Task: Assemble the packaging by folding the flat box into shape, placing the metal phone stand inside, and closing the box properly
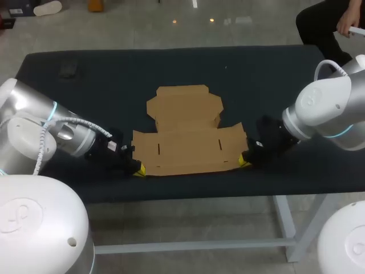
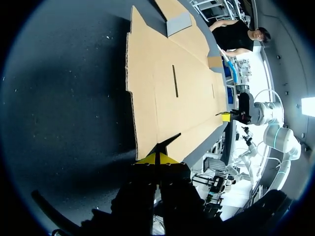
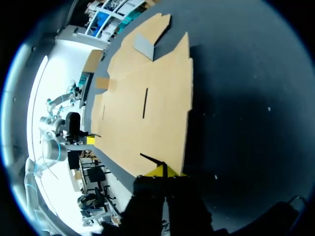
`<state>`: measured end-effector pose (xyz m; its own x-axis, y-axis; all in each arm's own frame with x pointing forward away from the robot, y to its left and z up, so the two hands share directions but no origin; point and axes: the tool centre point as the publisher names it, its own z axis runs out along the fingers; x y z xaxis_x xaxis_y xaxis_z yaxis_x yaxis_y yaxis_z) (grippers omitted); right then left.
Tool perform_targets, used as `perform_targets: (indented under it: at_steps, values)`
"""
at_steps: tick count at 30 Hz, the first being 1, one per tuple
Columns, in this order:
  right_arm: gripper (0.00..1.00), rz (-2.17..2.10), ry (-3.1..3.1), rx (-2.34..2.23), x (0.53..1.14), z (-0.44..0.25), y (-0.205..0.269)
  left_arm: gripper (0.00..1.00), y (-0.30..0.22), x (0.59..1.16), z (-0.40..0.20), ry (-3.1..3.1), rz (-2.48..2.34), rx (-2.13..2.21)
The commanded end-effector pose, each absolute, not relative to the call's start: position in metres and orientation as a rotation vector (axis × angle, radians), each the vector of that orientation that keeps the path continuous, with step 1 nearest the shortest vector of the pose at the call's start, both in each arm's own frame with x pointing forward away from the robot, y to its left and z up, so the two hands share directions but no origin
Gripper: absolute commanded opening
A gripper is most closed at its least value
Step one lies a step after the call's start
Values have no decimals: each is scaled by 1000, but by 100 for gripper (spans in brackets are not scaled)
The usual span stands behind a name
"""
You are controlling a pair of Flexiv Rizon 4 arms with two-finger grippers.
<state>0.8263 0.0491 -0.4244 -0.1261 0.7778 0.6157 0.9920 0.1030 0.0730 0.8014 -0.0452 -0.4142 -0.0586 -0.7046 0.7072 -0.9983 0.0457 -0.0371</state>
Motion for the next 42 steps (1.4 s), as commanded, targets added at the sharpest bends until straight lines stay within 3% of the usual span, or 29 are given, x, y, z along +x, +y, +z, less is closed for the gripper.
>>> perform_targets:
  at_steps: [1, 42]
  values:
    - [0, -674, -1967, -1727, 826, -422, 50, 0, -48, 802, -412, -1824, 741, 1708]
    - [0, -657, -2010, -1775, 824, -409, 66, 0, -67, 796, -390, -1936, 716, 1711]
